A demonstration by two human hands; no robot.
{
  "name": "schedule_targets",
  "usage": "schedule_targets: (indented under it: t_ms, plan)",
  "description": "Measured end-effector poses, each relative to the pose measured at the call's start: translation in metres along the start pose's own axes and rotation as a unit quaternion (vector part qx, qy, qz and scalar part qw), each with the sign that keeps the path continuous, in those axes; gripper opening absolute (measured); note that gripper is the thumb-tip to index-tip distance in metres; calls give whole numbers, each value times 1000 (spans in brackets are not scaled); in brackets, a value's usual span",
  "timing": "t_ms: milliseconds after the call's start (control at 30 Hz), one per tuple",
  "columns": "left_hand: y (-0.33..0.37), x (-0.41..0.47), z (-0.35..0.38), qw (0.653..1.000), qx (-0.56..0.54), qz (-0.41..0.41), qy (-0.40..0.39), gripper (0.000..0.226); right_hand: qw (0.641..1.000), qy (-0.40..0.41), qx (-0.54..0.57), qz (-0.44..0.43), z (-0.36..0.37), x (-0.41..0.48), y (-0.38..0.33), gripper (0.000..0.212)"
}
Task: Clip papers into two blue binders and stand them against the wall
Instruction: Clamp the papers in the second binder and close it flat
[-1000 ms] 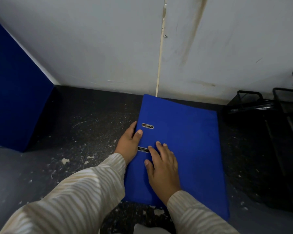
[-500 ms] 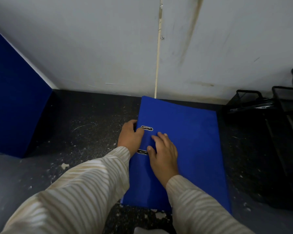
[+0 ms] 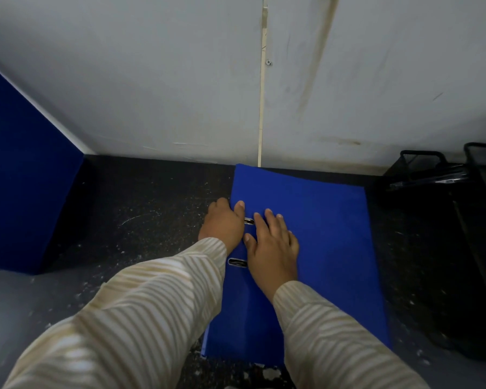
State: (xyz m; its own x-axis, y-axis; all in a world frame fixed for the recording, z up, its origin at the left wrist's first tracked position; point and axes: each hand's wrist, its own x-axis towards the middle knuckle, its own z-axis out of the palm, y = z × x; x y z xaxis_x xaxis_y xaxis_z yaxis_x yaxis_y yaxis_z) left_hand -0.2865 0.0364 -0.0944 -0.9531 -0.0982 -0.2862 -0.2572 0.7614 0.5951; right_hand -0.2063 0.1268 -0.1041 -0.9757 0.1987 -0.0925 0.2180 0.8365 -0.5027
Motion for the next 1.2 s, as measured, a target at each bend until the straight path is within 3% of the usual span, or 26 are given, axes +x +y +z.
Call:
schedule_targets:
  t_ms: [233, 400, 667, 800, 900, 967, 1200]
  plan:
    - [0, -4, 0, 998, 48, 19, 19, 48, 999, -16, -25, -16, 0, -11, 2, 54]
    - [-1, -3, -1, 999, 40, 16, 18, 49, 996, -60, -45, -41, 0, -52, 14, 67]
    - [2, -6, -1, 997, 60, 16, 40, 49, 996, -61, -65, -20, 2, -58, 11, 60]
    - [-2, -12, -5, 999, 10, 14, 30, 47, 996, -62, -54, -25, 2, -59, 13, 59]
    - [-15, -29, -5, 996, -71, 57, -3, 35, 997, -57, -52, -29, 3, -59, 14, 60]
    - [-25, -43, -4, 992, -94, 74, -25, 40, 997, -54, -50, -31, 4, -59, 14, 60]
    - [-27, -53, 1, 997, -65, 45, -11, 52, 997, -56, -52, -31, 2, -58, 14, 59]
